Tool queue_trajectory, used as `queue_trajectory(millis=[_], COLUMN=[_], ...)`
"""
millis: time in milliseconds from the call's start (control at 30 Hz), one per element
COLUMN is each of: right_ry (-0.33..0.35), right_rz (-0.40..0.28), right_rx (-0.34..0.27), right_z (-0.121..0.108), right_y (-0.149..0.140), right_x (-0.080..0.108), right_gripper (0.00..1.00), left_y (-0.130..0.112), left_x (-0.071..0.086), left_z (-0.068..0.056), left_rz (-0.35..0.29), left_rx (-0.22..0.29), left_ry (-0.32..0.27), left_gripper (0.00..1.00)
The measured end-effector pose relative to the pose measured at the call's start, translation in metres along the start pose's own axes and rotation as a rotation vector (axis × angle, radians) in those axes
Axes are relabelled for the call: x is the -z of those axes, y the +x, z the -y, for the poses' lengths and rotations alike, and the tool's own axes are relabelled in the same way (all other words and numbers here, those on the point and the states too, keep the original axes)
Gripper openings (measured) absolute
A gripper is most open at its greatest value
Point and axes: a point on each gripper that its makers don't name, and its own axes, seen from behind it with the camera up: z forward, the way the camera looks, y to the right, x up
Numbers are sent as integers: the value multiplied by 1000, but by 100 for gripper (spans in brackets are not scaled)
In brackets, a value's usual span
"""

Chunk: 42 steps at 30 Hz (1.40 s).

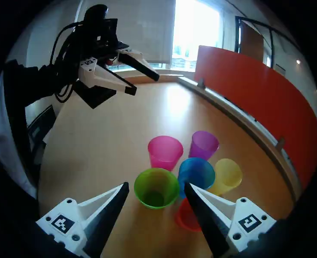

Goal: Pour water

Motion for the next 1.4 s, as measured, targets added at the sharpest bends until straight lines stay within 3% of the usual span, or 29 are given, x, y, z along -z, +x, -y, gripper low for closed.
queue_trajectory(millis=[1400], right_ry=[16], right_rz=[80], right_rx=[23], right_z=[0], right_y=[-21], right_x=[-39], right_gripper=[100], left_y=[-11], left_x=[-3], left_z=[1], left_rz=[3], left_rx=[11], left_ry=[-6], left_gripper=[86])
